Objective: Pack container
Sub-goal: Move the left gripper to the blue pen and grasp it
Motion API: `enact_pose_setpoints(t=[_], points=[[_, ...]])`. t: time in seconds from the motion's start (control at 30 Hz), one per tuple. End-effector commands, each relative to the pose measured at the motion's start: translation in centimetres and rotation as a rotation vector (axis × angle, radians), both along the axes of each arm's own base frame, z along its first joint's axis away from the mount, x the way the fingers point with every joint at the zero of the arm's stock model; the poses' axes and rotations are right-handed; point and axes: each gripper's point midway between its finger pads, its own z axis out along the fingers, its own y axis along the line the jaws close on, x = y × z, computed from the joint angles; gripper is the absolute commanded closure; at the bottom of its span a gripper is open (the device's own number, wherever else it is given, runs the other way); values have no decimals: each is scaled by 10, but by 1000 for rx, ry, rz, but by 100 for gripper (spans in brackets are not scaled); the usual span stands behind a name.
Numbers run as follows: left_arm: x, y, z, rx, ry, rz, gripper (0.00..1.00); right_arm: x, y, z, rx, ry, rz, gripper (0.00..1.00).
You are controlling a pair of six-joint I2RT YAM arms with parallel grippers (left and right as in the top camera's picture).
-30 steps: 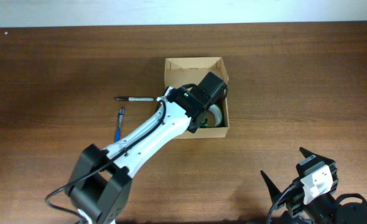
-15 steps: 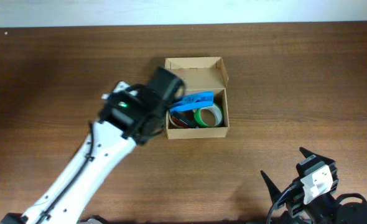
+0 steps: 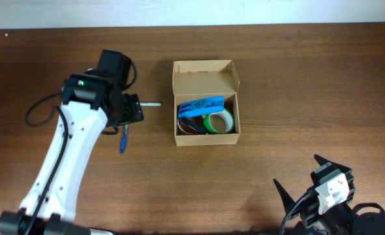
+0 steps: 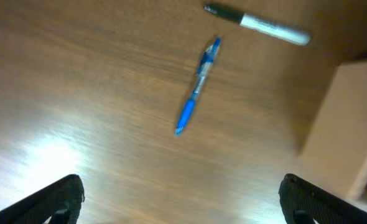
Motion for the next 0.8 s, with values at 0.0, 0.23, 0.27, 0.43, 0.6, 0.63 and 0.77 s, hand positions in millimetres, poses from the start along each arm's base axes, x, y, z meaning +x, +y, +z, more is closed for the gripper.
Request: enact_pose_setpoints(t=[0.0,0.23,0.27,0.43,0.6,0.63,0.77], points=[[7,1,-30,15,150,-273,0,1,-2,0,13,0,-22,1],[34,-8,-73,-41,202,-404,0,1,-2,0,12,0,-22,1],[35,-5,-80,-44,216,-407,0,1,-2,0,12,0,-22,1],[31,4,-116,-96,266,-372,0,1,-2,0,13,0,-22,1],[17,13,-149,-167,282,-328,0,1,-2,0,12,0,-22,1],[12,15,-154,-170,292,-321,0,1,-2,0,13,0,-22,1],[3,17,-168,-172,324,-356,4,1,-2,0,12,0,-22,1]])
